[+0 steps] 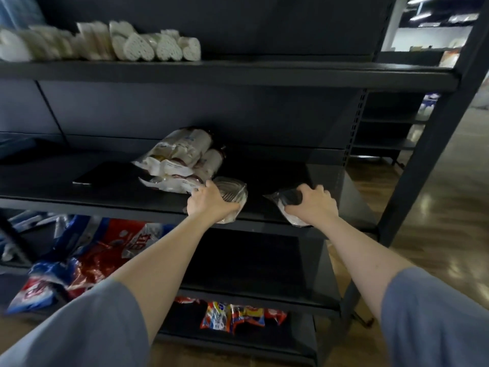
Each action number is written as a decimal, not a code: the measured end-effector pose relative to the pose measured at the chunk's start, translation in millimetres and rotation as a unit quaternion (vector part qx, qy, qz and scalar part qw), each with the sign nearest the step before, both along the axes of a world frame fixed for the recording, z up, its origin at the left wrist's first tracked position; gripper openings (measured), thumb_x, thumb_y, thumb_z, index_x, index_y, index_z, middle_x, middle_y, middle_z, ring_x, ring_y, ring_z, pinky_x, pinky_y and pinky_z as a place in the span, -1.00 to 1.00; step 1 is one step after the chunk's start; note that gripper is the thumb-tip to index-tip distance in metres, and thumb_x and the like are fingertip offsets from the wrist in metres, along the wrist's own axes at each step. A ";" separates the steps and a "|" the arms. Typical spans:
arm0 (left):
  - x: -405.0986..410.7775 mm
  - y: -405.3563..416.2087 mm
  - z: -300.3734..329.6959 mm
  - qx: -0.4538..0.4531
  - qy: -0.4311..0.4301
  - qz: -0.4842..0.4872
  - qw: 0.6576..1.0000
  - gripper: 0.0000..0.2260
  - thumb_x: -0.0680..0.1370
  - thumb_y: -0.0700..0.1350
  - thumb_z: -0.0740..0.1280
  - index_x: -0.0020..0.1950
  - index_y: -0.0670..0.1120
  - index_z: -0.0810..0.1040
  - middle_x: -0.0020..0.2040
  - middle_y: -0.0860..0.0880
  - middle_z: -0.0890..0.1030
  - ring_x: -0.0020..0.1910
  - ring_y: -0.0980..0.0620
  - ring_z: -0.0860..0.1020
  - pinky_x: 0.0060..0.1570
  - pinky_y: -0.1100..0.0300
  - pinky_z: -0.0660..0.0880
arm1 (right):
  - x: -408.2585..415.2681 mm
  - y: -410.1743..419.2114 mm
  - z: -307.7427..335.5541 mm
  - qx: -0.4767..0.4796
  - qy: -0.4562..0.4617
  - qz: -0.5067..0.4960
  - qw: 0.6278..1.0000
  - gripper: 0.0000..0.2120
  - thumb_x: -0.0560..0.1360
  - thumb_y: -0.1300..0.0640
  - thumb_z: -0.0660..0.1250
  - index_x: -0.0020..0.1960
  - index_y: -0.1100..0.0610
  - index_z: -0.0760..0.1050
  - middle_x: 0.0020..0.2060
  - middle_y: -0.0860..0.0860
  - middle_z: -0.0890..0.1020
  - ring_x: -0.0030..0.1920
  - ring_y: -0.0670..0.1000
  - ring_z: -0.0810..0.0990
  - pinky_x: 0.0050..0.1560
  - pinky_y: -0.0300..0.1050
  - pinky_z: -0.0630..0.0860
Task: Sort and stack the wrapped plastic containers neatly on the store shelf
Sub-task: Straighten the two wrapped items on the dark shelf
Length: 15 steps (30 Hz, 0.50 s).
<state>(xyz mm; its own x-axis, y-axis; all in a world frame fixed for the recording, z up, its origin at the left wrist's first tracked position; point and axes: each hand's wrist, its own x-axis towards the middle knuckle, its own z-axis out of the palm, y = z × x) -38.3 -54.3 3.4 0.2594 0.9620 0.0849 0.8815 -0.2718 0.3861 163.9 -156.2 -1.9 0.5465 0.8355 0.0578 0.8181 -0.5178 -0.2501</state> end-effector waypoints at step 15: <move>-122.8 -156.7 -21.3 -0.023 -0.004 0.260 0.965 -0.23 0.35 0.26 0.40 0.37 -0.18 0.29 0.30 -0.18 0.42 0.31 -0.19 0.36 0.18 -0.03 0.38 | -75.6 -47.5 -9.0 0.005 -0.010 0.233 0.972 -0.37 0.37 -0.26 0.32 0.33 0.01 0.31 0.21 0.15 0.40 0.17 0.21 0.42 0.11 0.03 0.42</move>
<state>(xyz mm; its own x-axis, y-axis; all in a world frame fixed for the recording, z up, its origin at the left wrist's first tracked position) -161.1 -211.0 -17.9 -0.2603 0.9647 0.0397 0.8907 0.2240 0.3955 88.2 -203.7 -10.9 0.1068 0.9915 0.0744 0.9680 -0.0865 -0.2355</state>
